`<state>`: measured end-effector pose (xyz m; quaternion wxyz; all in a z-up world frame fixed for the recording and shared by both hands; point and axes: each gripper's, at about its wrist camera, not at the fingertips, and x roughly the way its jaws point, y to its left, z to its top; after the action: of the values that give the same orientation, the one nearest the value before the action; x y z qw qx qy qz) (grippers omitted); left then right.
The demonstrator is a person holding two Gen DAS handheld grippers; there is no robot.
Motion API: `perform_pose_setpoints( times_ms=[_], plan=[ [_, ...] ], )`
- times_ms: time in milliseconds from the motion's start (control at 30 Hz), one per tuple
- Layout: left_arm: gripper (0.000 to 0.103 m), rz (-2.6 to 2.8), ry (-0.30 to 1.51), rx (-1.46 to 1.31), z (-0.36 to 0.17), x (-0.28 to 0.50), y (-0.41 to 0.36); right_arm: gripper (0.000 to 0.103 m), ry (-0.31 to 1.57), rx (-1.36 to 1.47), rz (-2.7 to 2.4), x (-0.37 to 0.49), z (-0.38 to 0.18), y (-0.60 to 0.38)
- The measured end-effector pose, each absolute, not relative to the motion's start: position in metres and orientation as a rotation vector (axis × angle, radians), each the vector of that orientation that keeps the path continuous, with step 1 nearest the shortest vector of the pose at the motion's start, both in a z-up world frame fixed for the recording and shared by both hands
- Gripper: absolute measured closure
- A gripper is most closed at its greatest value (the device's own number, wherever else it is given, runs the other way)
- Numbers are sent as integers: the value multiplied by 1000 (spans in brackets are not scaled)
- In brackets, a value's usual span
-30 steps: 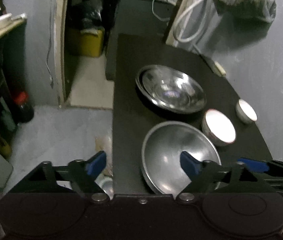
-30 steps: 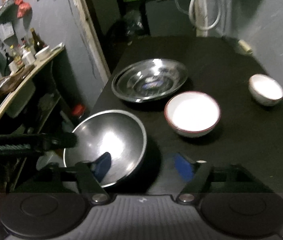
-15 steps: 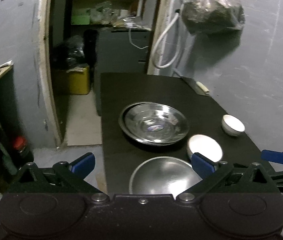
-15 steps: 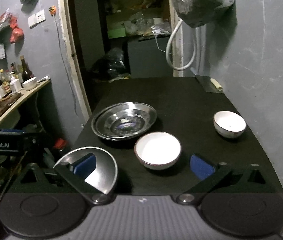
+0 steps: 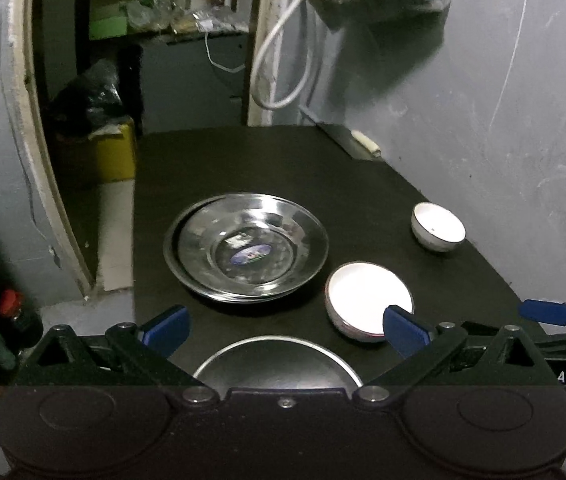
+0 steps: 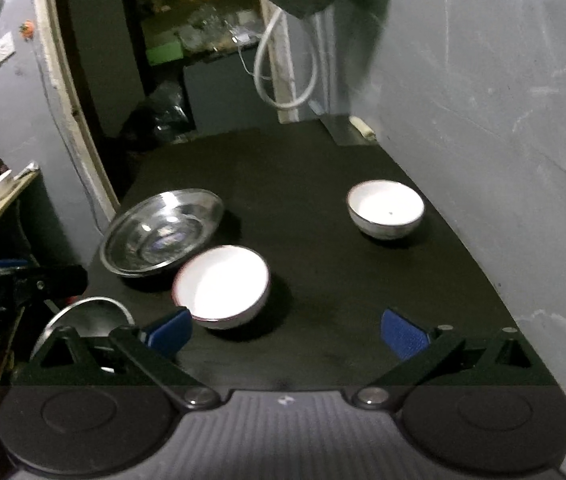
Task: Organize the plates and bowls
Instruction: 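Open the left gripper and move it to the red-rimmed white bowl, then close the left gripper on the rim of the red-rimmed white bowl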
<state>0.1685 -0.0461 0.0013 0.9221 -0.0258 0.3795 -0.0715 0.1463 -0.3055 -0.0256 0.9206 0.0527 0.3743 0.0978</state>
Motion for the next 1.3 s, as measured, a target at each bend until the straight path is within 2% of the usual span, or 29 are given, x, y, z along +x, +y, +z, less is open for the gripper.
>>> perform_pose_setpoints(
  times_ms=[333,933,1067,1133,1233,1300],
  plan=[
    [1,-160,913,-100,-30,227,-76,0,875,63,216,192,-41,-329],
    [3,-128,1069,-157,-60,263,-80,1,952,87,313,261,-70,-323],
    [9,-146,1087,-142,-63,268,-84,7,977,94,326,269,-76,-319],
    [14,-152,1097,-135,-64,270,-85,14,992,97,338,272,-78,-316],
    [16,-154,1112,-123,-66,272,-86,19,1004,102,357,273,-80,-314],
    [16,-153,1120,-110,-68,273,-88,20,1010,103,363,274,-81,-313]
  ],
)
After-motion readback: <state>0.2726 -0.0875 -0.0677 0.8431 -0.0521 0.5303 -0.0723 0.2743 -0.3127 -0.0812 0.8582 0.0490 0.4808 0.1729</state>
